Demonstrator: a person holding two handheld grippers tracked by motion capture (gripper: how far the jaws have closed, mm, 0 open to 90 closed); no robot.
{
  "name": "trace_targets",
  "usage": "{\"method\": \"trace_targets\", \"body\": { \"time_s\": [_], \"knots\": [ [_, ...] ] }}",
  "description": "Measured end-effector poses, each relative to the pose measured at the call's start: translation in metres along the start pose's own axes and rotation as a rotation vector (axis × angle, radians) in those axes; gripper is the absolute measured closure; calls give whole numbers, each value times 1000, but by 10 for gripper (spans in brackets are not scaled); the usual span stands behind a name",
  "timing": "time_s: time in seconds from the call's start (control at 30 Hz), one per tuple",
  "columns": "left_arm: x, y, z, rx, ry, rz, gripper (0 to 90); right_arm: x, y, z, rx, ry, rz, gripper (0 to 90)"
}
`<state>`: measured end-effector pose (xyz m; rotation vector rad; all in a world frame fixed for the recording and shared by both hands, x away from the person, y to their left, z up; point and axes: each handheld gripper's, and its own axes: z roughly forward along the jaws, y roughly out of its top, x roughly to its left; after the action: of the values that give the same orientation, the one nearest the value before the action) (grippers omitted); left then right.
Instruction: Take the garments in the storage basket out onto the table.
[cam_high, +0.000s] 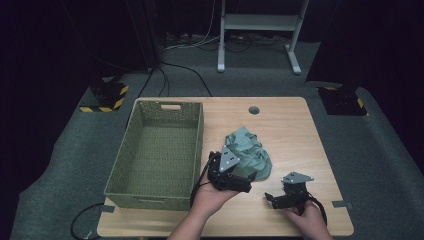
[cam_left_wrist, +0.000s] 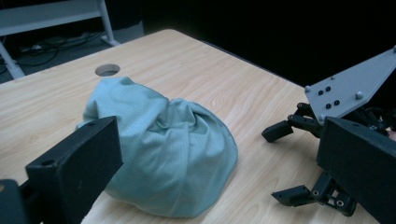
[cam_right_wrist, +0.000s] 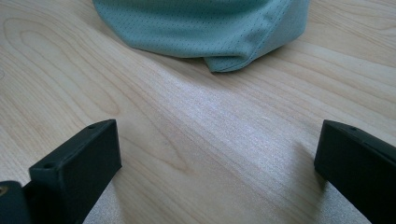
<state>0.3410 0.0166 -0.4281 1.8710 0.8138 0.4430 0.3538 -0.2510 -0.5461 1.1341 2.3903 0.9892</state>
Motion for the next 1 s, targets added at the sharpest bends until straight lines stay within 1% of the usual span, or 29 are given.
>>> {"method": "trace_targets", "body": {
  "time_s": [0.17, 0.23, 0.3, 0.37, 0.5, 0.53, 0.6, 0.67, 0.7, 0.73, 0.77, 0.83, 0.87, 0.9, 0.93, 0.97, 1.0],
  "knots": [
    [-3, -6, 6, 7, -5, -2, 3, 0, 0, 0, 0, 1, 2, 1],
    [-5, -12, 11, 20, -17, -8, 3, 0, 0, 0, 0, 0, 1, 1],
    [-5, -14, 12, 24, -18, -10, 3, 0, 0, 0, 0, 0, 0, 1],
    [-6, -21, 16, 38, -22, -15, 3, 0, 0, 0, 0, 0, 0, 1],
    [-7, -32, 21, 63, -32, -12, 3, 0, 0, 0, 0, 1, 3, 1],
    [-7, -32, 21, 63, -32, -12, 3, 0, 0, 0, 0, 1, 3, 1],
    [-6, -38, 23, 79, -33, -19, 3, 0, 0, 0, 0, 0, 0, 1],
    [-6, -49, 24, 97, -35, -26, 3, 0, 0, 0, 0, -1, -1, 1],
    [-7, -54, 25, 113, -38, -26, 3, 0, 0, 0, 0, -1, -1, 1],
    [-7, -54, 25, 113, -38, -26, 3, 0, 0, 0, 0, -1, -1, 1],
    [-7, -58, 25, 122, -40, -29, 3, 0, 0, 0, 0, 0, 0, 1],
    [-8, -67, 26, 150, -32, -33, 3, 0, 0, 0, 0, -1, -1, 1],
    [-8, -76, 25, 167, -32, -38, 3, 0, 0, 0, 2, -1, -2, 1],
    [-9, -81, 25, 178, -30, -39, 3, 0, 0, 0, 2, -1, -2, 1],
    [-9, -81, 25, 178, -30, -39, 3, 0, 0, 0, 2, -1, -2, 1],
    [-9, -88, 25, 204, -23, -33, 3, 0, 0, 0, 2, -2, -3, 1],
    [-9, -92, 25, 221, -16, -24, 3, 0, 0, 0, 2, -3, -4, 1]
  ]
}}
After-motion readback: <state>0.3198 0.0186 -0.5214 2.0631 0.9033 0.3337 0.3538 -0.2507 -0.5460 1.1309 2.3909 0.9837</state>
